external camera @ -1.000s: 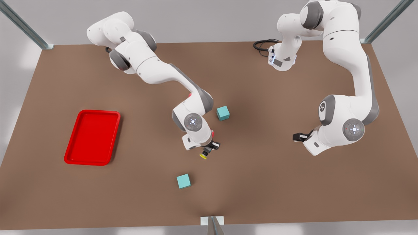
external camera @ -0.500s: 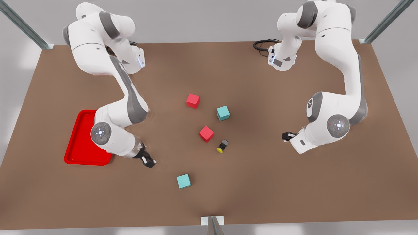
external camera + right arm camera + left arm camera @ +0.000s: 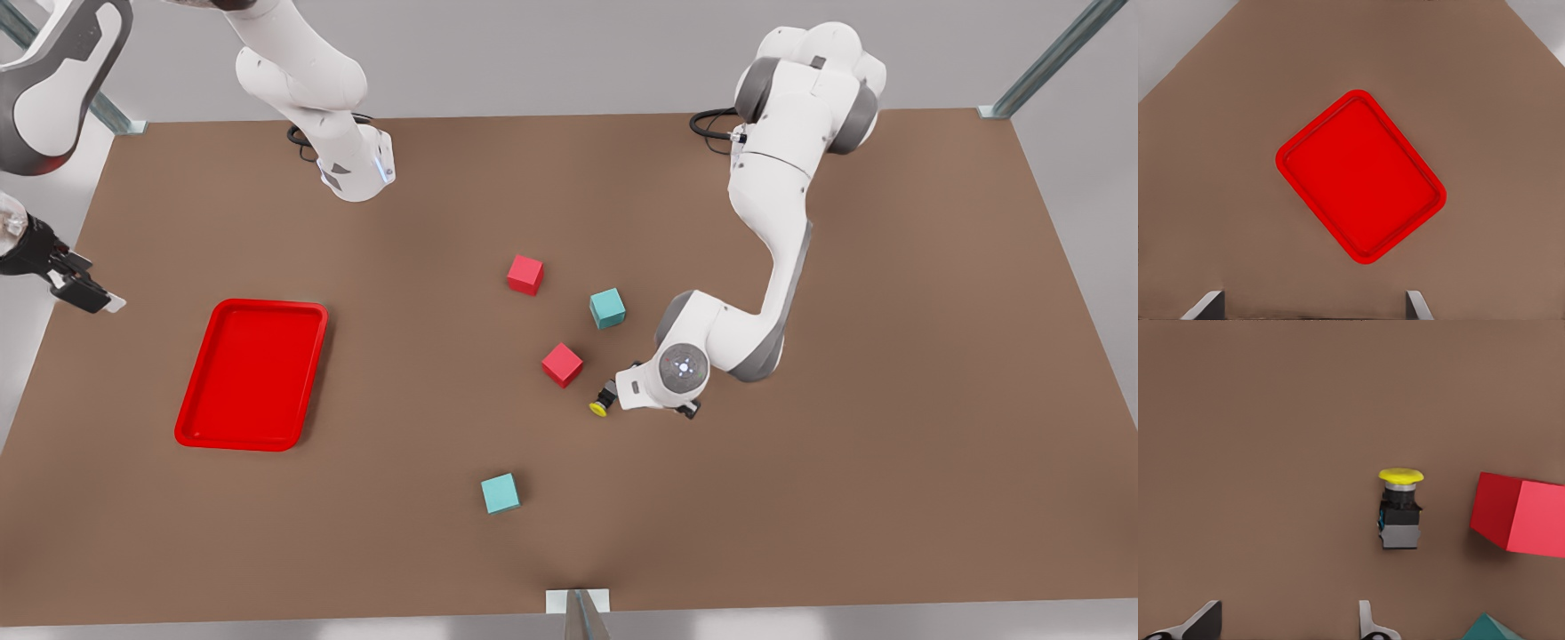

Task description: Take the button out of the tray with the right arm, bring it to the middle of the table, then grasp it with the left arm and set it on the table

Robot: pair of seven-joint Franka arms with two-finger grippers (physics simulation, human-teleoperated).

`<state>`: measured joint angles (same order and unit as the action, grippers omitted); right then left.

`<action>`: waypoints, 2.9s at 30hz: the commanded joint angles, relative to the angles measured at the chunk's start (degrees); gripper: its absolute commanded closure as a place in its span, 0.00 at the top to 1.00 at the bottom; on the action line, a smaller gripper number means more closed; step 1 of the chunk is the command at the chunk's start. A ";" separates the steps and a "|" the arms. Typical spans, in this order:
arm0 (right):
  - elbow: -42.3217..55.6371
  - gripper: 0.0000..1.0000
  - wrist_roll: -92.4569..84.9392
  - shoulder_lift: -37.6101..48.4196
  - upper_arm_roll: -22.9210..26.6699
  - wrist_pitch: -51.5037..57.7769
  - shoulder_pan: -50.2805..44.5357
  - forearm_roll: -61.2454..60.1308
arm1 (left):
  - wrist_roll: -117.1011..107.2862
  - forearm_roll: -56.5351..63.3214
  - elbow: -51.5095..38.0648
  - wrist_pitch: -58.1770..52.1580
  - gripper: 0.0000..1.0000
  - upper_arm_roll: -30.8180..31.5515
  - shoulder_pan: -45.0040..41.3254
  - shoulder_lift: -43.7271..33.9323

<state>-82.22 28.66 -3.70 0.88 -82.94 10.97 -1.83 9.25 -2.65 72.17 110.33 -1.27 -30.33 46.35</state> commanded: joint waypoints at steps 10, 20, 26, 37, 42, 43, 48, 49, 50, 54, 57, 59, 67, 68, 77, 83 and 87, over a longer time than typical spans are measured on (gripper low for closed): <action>0.66 1.00 -30.24 -3.42 -0.61 1.20 -7.37 2.09 | -4.94 -0.17 -1.42 7.27 1.00 0.04 -4.65 2.78; 3.29 1.00 -30.15 -4.65 -0.53 -5.39 -6.14 7.02 | -9.07 0.01 -0.01 12.63 1.00 0.04 -5.09 6.12; 3.29 1.00 -30.16 -5.88 -0.61 -6.89 -5.96 6.67 | -9.34 0.10 3.23 13.25 1.00 0.04 -5.88 4.19; 3.29 1.00 -30.51 -5.80 -0.62 -6.62 -4.91 6.49 | -12.94 0.01 8.69 18.34 1.00 0.13 -7.28 2.69; 3.21 1.00 -30.51 -5.88 -0.61 -6.71 -4.91 6.49 | -12.15 0.27 8.16 19.93 1.00 0.13 -7.72 4.01; 3.21 1.00 -30.51 -5.88 -0.61 -6.71 -4.91 6.49 | -12.15 0.27 8.16 19.93 1.00 0.13 -7.72 4.01; 3.21 1.00 -30.51 -5.97 -0.61 -6.71 -4.91 6.49 | -11.97 0.27 8.16 19.93 1.00 0.04 -7.72 4.72; 3.21 1.00 -30.51 -5.97 -0.61 -6.71 -4.91 6.49 | -12.06 0.27 8.16 19.93 1.00 0.04 -7.72 4.72; 3.21 1.00 -30.51 -5.97 -0.61 -6.71 -4.91 6.49 | -12.06 0.27 8.16 19.93 0.99 0.13 -7.72 4.72; 3.21 1.00 -30.42 -6.06 -0.61 -6.80 -4.91 6.49 | -12.15 0.27 8.16 19.84 0.61 0.13 -7.72 4.72; 3.21 1.00 -30.33 -6.06 -0.61 -6.80 -4.91 6.49 | -12.50 0.27 8.07 19.57 0.42 0.04 -7.64 4.54; 3.21 1.00 -30.33 -6.06 -0.61 -6.80 -4.91 6.49 | -12.50 0.36 7.28 19.31 0.39 -0.14 -7.64 4.19; 3.20 1.00 -30.16 -6.59 -0.61 -6.89 -4.91 6.58 | -10.66 3.61 2.27 7.45 0.39 -0.66 -2.80 1.46; 3.12 1.00 -30.16 -6.67 -0.61 -6.89 -5.00 6.49 | -10.66 3.61 1.66 4.90 0.39 -0.75 -1.66 1.11; 3.03 1.00 -29.98 -6.85 -0.61 -6.89 -5.08 6.58 | -24.63 2.91 -3.18 -0.47 0.36 -9.37 4.58 0.85; 3.21 1.00 -29.98 -7.03 -0.61 -6.89 -5.08 6.58 | -50.82 -9.57 -6.16 7.27 0.38 -9.10 7.75 1.64; 3.21 1.00 -29.98 -7.03 -0.61 -6.89 -5.35 6.58 | -61.71 0.35 -4.23 15.61 0.38 -9.37 2.65 1.90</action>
<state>-79.04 -1.19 -10.79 0.26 -89.84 5.67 4.78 -21.87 -5.55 67.61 118.86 -10.59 -27.01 48.27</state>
